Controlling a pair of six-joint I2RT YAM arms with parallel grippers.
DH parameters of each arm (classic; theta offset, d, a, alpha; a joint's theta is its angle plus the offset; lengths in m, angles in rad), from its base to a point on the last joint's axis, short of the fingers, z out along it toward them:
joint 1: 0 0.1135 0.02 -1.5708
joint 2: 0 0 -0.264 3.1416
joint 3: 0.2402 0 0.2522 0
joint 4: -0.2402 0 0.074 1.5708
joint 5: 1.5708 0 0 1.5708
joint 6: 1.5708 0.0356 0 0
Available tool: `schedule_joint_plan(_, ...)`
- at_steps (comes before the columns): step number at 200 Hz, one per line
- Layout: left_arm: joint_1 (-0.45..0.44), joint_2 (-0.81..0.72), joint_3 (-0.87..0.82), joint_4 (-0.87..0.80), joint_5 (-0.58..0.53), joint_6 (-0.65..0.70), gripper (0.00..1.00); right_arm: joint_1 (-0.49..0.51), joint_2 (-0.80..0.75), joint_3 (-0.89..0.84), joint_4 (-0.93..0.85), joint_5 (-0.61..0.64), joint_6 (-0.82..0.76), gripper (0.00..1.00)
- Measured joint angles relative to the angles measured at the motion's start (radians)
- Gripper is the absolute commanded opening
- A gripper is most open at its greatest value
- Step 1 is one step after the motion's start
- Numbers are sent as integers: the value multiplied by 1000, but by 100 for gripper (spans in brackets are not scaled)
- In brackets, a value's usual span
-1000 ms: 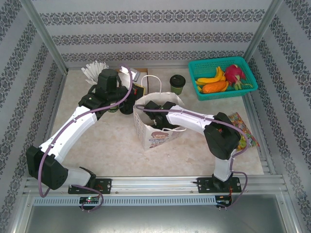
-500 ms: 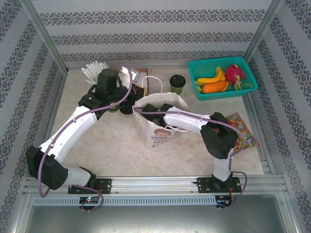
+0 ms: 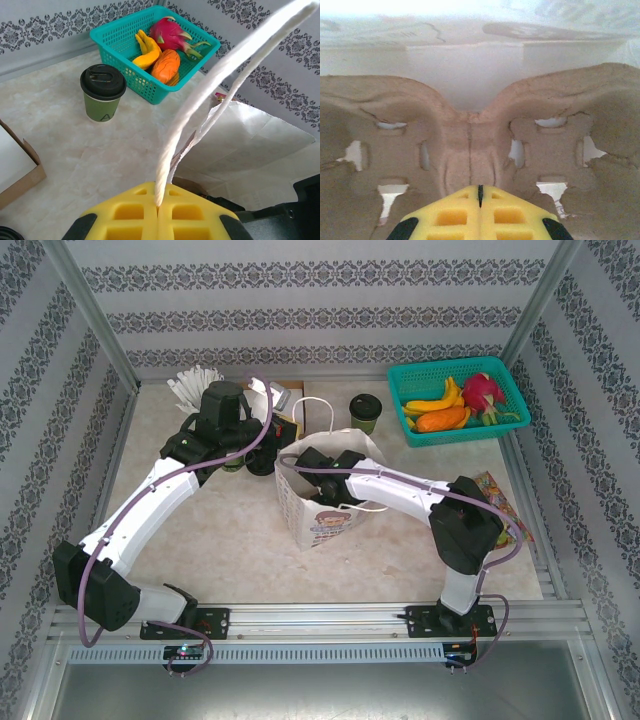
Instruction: Pack the takeout coffee
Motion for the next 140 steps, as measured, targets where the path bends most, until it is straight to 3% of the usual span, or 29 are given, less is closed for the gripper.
schedule_joint_plan(37, 0, 0, 0, -1, 0, 0, 0, 0, 74, -6, 4, 36, 17, 8)
schedule_joint_plan(140, 0, 2, 29, -31, 7, 4, 0, 7, 56, 16, 0, 50, 22, 14)
